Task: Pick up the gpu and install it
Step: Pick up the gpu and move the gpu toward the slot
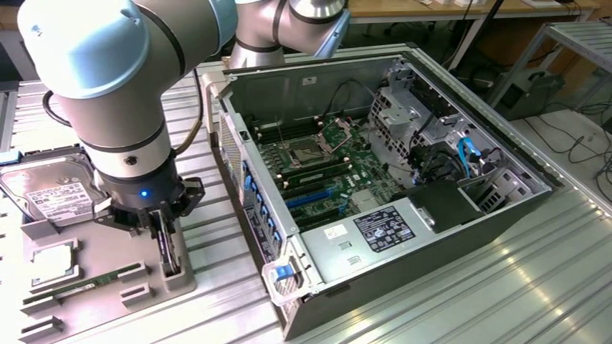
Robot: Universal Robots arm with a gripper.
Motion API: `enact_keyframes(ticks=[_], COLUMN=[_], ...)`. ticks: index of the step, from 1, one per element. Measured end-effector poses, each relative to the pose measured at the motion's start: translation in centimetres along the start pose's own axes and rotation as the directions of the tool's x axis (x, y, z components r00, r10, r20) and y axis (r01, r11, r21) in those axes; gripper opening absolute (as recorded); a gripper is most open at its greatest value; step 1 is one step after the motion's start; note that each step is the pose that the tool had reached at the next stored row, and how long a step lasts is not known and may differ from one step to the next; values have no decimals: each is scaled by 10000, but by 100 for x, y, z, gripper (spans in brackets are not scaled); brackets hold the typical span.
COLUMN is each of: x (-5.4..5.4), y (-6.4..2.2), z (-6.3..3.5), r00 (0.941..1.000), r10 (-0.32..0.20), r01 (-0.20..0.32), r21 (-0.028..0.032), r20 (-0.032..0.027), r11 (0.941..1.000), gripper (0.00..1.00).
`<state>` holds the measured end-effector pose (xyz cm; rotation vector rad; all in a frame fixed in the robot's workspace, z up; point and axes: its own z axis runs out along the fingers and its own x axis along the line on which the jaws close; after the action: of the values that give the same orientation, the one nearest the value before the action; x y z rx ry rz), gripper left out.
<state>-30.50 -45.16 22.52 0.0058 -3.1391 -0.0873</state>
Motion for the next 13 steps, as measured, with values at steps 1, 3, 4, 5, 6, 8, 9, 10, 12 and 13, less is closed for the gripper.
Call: enact_keyframes(ticks=[1,3,4,5,6,8,9,10,12,13], x=[0,0,0,0,0,0,0,0,0,0], y=[0,0,0,0,0,0,1,1,1,2], z=[0,0,0,0,0,0,-2,-9,-24,-33], r00=[10000,10000,10000,10000,10000,10000,10000,10000,10000,10000], r10=[0,0,0,0,0,0,0,0,0,0], r01=[0,0,0,0,0,0,0,0,0,0], r21=[0,0,0,0,0,0,-3,-2,0,-1], r20=[0,0,0,0,0,1,4,3,1,1], r11=[10000,10000,10000,10000,10000,10000,10000,10000,10000,10000], gripper=[27,27,27,27,27,27,27,27,27,27])
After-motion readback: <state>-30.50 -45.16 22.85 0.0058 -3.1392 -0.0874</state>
